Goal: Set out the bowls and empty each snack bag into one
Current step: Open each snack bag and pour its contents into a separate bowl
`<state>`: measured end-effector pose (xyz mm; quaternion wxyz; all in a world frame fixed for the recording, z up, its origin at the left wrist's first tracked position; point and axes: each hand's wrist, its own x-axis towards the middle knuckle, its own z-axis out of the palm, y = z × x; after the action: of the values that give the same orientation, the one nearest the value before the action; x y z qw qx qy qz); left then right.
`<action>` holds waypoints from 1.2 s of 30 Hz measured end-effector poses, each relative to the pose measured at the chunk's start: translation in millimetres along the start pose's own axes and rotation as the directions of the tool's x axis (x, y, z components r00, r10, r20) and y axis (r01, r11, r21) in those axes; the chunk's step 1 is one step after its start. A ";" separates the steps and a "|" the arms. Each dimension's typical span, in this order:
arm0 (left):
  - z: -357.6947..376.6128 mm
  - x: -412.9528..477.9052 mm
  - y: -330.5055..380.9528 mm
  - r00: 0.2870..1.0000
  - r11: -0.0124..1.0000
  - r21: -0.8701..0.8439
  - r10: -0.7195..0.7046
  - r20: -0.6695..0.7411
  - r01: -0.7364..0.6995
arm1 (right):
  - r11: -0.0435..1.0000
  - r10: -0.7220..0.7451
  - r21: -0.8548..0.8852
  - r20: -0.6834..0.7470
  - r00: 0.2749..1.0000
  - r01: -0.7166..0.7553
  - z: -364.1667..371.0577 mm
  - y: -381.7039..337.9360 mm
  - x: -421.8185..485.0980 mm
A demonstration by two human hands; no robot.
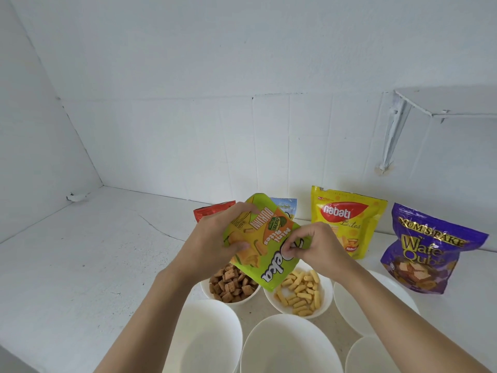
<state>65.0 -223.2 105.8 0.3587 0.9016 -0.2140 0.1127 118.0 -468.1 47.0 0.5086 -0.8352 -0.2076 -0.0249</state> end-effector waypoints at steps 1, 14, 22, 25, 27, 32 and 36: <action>0.4 -0.3 -0.8 1.000 1.000 -0.003 -0.006 0.013 0.006 | 1.000 0.003 0.005 -0.007 1.000 -0.003 1.2 0.8 -0.1; 22.9 -7.6 2.7 0.940 0.924 -0.377 -0.184 -0.289 0.065 | 0.955 0.040 0.291 -0.302 0.953 0.052 -5.4 -5.6 2.0; 45.0 -19.3 0.6 0.835 0.791 -0.605 -0.390 -0.387 0.089 | 0.823 0.161 0.563 -0.098 0.982 -0.079 23.7 -10.3 -16.5; 53.9 -24.9 -2.5 0.801 0.744 -0.662 -0.451 -0.393 0.095 | 0.802 0.160 0.587 -0.027 0.987 -0.114 25.3 -9.7 -18.2; 58.2 -28.0 -3.1 0.774 0.712 -0.697 -0.490 -0.401 0.089 | 0.790 0.167 0.591 0.048 0.985 -0.162 23.1 -12.2 -19.3; 60.8 -33.1 -0.3 0.742 0.601 -0.798 -0.560 -0.369 0.056 | 0.773 0.194 0.613 0.011 0.981 -0.160 27.0 -22.4 -21.9; 51.7 -39.6 0.9 0.765 0.581 -0.813 -0.541 -0.350 0.039 | 0.720 0.250 0.678 -0.058 0.966 -0.145 39.3 -28.7 -20.6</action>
<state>32.1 -247.6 55.2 0.7655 0.6075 0.0347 0.2090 81.9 -429.5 46.9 0.7874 -0.6103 -0.0743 0.0447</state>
